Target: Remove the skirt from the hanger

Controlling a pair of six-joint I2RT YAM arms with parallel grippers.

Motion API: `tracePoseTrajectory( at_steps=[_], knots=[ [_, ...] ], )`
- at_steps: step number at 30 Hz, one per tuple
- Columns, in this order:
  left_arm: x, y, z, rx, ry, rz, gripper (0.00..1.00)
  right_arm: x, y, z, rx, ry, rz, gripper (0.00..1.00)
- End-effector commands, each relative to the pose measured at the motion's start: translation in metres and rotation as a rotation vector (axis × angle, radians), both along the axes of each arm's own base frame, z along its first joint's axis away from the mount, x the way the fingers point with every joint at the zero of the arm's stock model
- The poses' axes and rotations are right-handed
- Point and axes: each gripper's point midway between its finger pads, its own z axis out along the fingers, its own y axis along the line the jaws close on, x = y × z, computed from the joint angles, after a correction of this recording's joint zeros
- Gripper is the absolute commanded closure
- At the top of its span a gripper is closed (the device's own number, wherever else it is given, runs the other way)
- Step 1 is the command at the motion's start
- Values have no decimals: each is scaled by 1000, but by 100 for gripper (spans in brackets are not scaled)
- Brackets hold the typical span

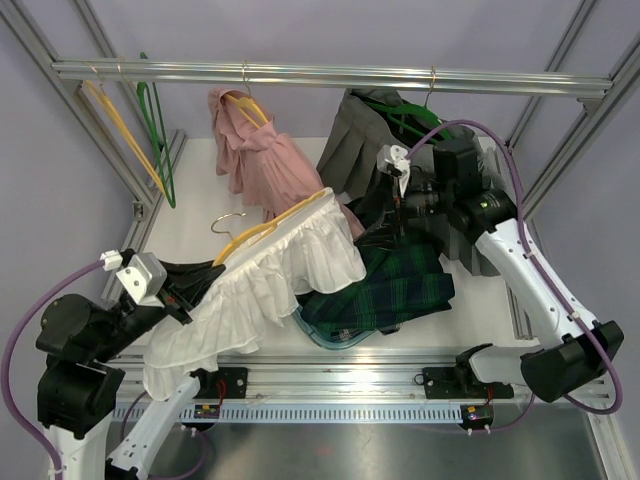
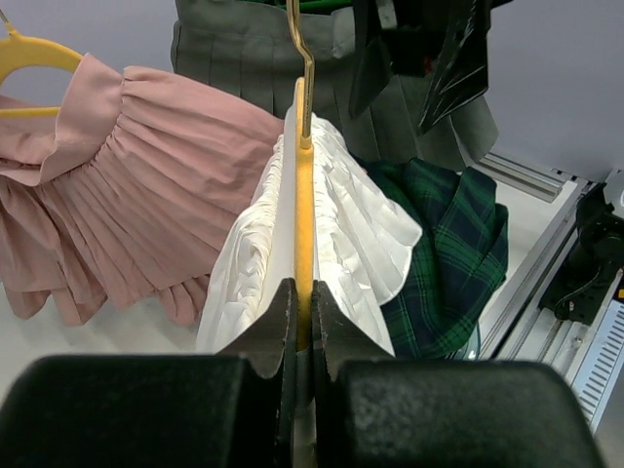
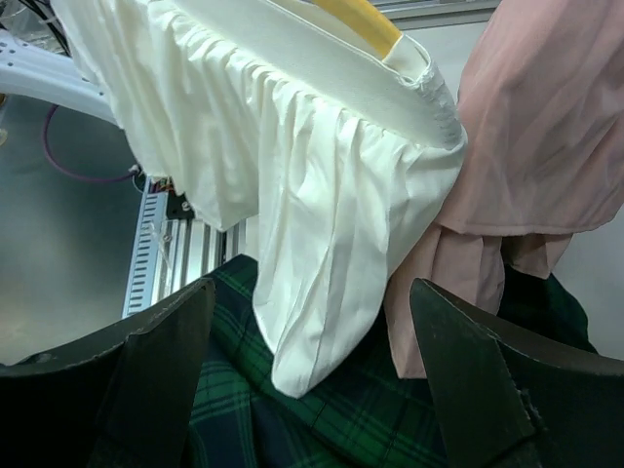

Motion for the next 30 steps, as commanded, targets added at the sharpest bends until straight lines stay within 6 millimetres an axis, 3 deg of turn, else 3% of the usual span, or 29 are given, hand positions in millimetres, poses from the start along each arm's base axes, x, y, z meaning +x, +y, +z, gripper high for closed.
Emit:
tracePoseTrajectory(
  at_steps=[1,6,9,14,15,17,19,21,23,25,28,30],
  knots=[
    [-13,-2,43,-75,-158,-36,100,23,15,9,17,-75,-87,11],
    [-18,-3,47,-75,-170,-53,100,42,30,12,15,-87,-140,12],
    [-17,-2,47,-77,-170,-42,100,28,38,18,47,-76,-68,20],
    [-14,-2,48,-104,-153,-36,100,1,46,26,81,-86,38,58],
    [-13,-3,46,-107,-147,-39,100,0,46,25,81,-76,39,77],
    [-14,-4,48,-112,-151,-47,100,4,45,26,76,-69,3,98],
    [-14,-5,48,-114,-150,-51,100,13,41,29,66,-52,-76,100],
    [-17,-1,50,-116,-161,-34,100,41,28,32,52,-34,-239,100],
    [-21,4,53,-116,-167,-12,100,81,-8,33,84,79,-446,100],
    [-26,13,56,-123,-183,32,100,105,-41,19,77,152,-575,100],
    [-34,28,63,-169,-216,79,100,108,-59,-3,38,197,-607,100],
    [-35,37,66,-215,-225,99,100,101,-61,-11,27,207,-590,100]
  ],
)
